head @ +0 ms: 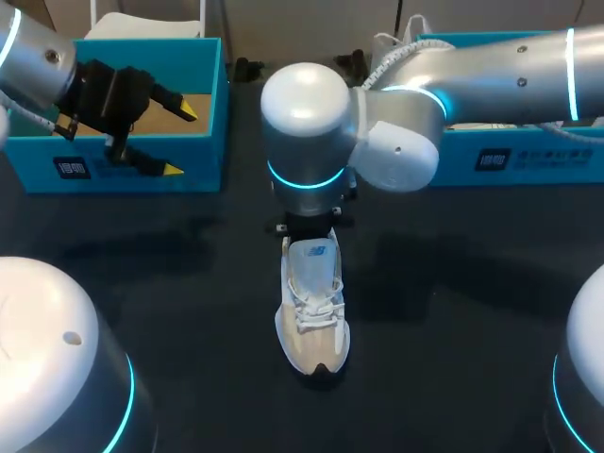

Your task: Take the shoe out of the shoebox, open the shoe tongue, remove and reinsert the insole, then place the shoe into the shoebox

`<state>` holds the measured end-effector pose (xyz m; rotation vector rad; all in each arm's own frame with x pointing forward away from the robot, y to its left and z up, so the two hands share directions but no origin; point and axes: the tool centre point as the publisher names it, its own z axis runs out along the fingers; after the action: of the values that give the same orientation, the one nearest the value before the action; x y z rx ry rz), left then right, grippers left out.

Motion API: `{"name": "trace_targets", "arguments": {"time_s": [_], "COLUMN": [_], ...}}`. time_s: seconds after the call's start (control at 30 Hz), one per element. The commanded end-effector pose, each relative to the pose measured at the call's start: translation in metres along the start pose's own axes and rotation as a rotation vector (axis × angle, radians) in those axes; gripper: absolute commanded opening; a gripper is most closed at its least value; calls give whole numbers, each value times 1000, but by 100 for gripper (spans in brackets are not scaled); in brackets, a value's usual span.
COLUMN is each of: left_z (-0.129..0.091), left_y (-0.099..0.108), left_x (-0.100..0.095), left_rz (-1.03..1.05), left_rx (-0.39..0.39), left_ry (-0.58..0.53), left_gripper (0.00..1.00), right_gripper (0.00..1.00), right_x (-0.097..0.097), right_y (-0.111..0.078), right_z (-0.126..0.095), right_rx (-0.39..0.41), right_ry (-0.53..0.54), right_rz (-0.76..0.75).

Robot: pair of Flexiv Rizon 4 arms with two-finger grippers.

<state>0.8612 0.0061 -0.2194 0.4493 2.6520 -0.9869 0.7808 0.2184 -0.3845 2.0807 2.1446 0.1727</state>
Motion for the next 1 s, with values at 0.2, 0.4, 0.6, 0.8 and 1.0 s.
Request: {"name": "trace_targets", "arguments": {"time_s": [0.2,0.4,0.6,0.8,1.0], "left_z": [0,0,0,0,0], "left_y": [0,0,0,0,0], "left_x": [0,0,0,0,0], "left_rz": [1,1,1,1,1], "left_rx": [-3,-3,-3,-3,-3], "left_ry": [1,1,1,1,1], "left_gripper": [100,100,100,100,100], "right_gripper": [0,0,0,0,0], "right_x": [1,4,5,1,-1], "right_y": [16,24,17,10,4], "right_z": [7,24,41,34,7], "right_rx": [-54,-59,-13,5,32], "right_ry": [-26,-34,-22,-35,-59], "right_rz": [-44,-77,-81,-68,-67]}}
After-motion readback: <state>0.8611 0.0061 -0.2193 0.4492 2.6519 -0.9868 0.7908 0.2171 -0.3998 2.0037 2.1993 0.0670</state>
